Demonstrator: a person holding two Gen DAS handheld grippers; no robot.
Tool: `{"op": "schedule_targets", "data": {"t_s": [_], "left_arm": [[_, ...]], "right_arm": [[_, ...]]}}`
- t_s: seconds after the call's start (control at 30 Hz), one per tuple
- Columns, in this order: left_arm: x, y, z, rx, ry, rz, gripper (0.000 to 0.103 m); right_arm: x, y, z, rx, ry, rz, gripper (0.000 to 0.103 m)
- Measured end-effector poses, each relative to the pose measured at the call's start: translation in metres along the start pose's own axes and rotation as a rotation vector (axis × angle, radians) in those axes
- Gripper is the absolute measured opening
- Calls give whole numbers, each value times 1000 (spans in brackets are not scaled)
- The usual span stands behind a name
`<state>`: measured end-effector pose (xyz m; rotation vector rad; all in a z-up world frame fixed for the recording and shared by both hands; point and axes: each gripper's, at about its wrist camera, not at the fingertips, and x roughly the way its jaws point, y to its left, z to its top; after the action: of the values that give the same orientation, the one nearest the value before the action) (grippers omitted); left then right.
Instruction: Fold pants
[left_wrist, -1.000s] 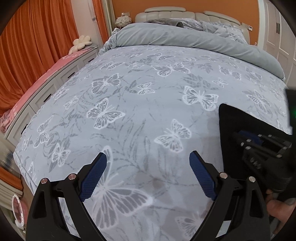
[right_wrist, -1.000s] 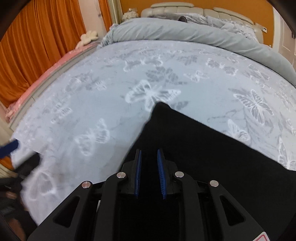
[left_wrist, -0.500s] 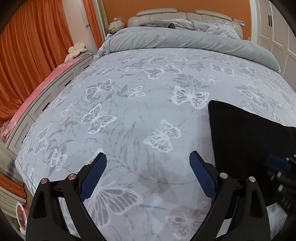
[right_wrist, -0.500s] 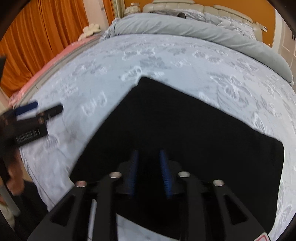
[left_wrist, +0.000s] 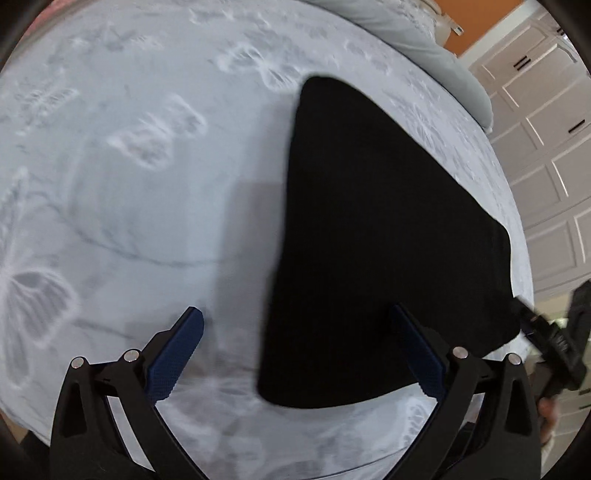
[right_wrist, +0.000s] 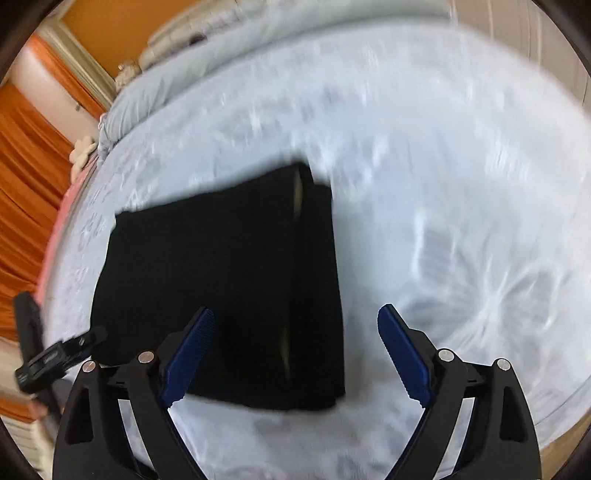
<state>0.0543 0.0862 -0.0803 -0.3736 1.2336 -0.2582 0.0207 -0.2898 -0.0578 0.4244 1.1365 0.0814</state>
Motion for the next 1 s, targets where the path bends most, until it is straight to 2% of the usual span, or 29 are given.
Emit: {"op": "schedule_targets", "data": {"t_s": [0.1,0.17,0.2,0.27,0.3,0.33,0.4,0.53,0.7,0.77,0.87,0.9,0.93,0.97,1.0], "left_arm": [[8,-11,-1,11,6,-27,98],[12,-16,2,21,11,-52,91],[13,-18,3,23,10,-74,77],[10,-21,5,16,8,-86,59],[4,-22,6,8,-3,-87,45],[-1,-23,7,8,-10,-100,37],[-16,-28,10,18,-39,-125,33],[-58,-52,40,81,-144,-167,32],[-95,-71,107,98,-252,-191,32],[-103,-83,141,134,-332,-162,32],[-92,-88,183,149,-402,-118,34],[-83,-88,194,153,-416,-100,37],[-61,-88,211,151,-420,-63,44],[-40,-83,222,142,-408,-25,49],[-16,-73,230,118,-401,53,68]], "right_arm": [[17,-10,-11,24,68,95,91],[21,-13,-13,19,39,124,89],[20,-11,-13,11,32,134,67],[21,-14,-11,38,46,223,43],[17,-15,-10,59,41,250,36],[11,-14,-9,55,29,259,35],[-7,-1,-3,31,-24,289,33],[-48,31,28,-39,-123,350,32],[-79,66,112,-131,-245,363,32],[-78,77,146,-162,-288,356,33],[-51,85,196,-187,-334,342,35],[-31,83,211,-191,-339,326,40],[-12,79,218,-189,-338,303,43],[18,69,228,-181,-318,246,49],[38,63,234,-171,-299,180,53]]}}
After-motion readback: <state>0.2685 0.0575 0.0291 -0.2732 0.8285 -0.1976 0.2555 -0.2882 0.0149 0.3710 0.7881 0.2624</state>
